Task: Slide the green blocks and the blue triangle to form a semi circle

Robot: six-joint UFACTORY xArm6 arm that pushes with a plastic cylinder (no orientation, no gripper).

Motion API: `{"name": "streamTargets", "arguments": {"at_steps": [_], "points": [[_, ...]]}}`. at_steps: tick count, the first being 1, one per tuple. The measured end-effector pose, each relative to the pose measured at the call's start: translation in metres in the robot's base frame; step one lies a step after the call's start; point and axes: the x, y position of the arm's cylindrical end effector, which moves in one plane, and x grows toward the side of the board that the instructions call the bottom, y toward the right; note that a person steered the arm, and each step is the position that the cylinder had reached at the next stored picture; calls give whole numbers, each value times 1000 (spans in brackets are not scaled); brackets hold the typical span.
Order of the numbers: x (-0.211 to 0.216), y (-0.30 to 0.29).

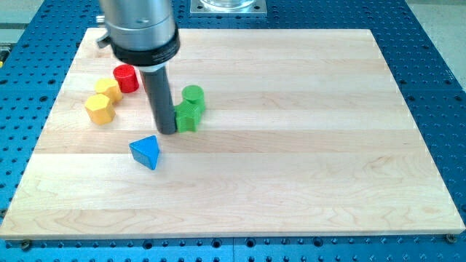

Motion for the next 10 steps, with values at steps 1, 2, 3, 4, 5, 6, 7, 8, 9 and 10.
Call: {"name": "streamTargets", "arguments": {"at_steps": [1,2,3,4,5,6,7,8,9,10], "points": [[10,4],[6,88],[-1,118],[-46,84],[-35,39],[-3,47],[10,15],[25,-22],[44,-48],[18,-63]]}}
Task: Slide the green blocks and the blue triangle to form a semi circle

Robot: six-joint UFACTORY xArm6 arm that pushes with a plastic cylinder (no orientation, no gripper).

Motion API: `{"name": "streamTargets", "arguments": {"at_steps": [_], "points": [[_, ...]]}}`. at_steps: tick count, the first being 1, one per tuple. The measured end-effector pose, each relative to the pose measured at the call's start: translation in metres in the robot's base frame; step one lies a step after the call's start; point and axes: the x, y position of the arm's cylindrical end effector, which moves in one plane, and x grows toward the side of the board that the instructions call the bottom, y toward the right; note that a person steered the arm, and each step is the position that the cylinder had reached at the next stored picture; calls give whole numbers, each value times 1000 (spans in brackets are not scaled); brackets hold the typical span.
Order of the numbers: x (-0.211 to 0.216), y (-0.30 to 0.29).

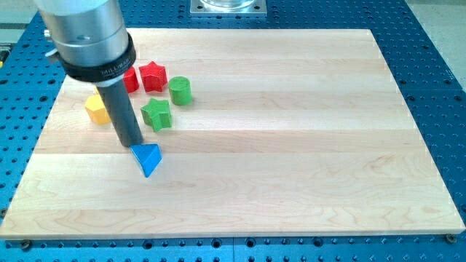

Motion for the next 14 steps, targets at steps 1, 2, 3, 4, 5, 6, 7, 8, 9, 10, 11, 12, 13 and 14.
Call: {"name": "streamTargets", "arguments": {"at_steps": [1,2,3,4,5,6,7,8,9,10,11,12,13,14], "points": [[-15,1],[-15,27],[-16,22],[20,-81],[83,-56],[86,38],[85,82],[64,24],[54,14],[43,14],[53,-20],[45,-37],[20,-38],[19,-35]]}}
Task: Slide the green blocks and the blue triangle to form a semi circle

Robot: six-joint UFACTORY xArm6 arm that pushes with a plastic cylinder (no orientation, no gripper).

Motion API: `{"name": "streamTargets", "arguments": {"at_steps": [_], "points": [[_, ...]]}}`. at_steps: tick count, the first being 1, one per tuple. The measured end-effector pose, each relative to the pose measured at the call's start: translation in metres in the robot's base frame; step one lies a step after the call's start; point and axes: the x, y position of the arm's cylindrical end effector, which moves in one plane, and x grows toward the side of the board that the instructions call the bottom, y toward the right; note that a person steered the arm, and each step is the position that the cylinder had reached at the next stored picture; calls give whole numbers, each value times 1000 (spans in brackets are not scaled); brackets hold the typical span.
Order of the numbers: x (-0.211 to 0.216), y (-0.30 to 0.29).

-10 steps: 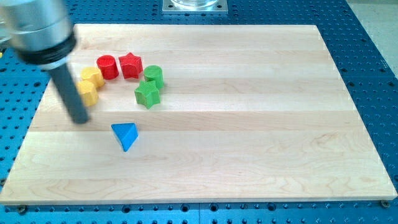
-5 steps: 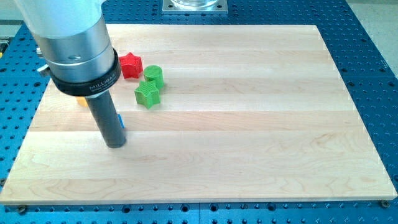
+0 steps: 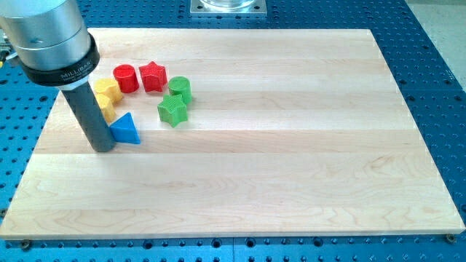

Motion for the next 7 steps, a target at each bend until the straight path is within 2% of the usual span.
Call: {"name": "streamTargets", "arguments": {"at_steps": [1,3,4,5,7], "points": [[0,36],[9,39],[14,67],[-9,70],[-9,27]]}}
